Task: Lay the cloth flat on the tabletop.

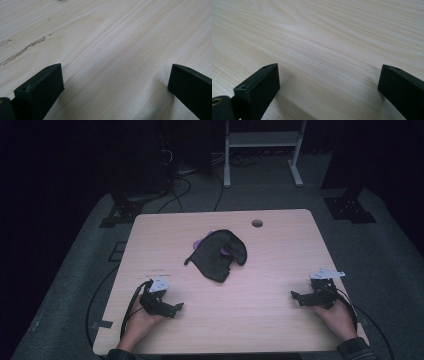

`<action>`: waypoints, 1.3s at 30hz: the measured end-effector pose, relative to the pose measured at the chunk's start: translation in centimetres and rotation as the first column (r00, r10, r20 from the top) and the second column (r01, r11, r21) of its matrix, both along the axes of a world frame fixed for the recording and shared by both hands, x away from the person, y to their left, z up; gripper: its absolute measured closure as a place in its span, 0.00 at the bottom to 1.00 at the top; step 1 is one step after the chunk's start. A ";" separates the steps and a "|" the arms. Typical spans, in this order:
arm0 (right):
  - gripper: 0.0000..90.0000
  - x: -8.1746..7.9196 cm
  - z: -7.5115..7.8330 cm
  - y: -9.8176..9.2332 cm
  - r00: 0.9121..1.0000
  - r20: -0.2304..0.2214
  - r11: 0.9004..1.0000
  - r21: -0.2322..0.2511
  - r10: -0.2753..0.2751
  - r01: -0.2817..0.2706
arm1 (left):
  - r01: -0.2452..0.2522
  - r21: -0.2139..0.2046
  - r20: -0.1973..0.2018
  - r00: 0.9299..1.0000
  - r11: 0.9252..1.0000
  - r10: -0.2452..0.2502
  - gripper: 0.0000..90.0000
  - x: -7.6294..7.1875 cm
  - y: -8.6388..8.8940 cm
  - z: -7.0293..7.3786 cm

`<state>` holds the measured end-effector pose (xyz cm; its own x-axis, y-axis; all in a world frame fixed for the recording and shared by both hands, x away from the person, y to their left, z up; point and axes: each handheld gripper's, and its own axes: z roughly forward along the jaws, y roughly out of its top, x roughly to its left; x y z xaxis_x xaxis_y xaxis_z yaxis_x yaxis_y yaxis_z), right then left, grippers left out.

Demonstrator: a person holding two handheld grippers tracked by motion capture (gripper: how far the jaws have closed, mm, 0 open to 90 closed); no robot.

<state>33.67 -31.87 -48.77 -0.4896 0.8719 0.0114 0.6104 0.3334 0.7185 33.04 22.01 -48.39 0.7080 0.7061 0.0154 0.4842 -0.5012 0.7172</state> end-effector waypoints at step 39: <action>0.03 0.0 0.0 0.0 1.000 -0.001 1.000 0.000 0.001 -0.001 | 0.070 -0.094 0.073 0.995 0.993 -0.063 0.19 7.7 -7.9 4.3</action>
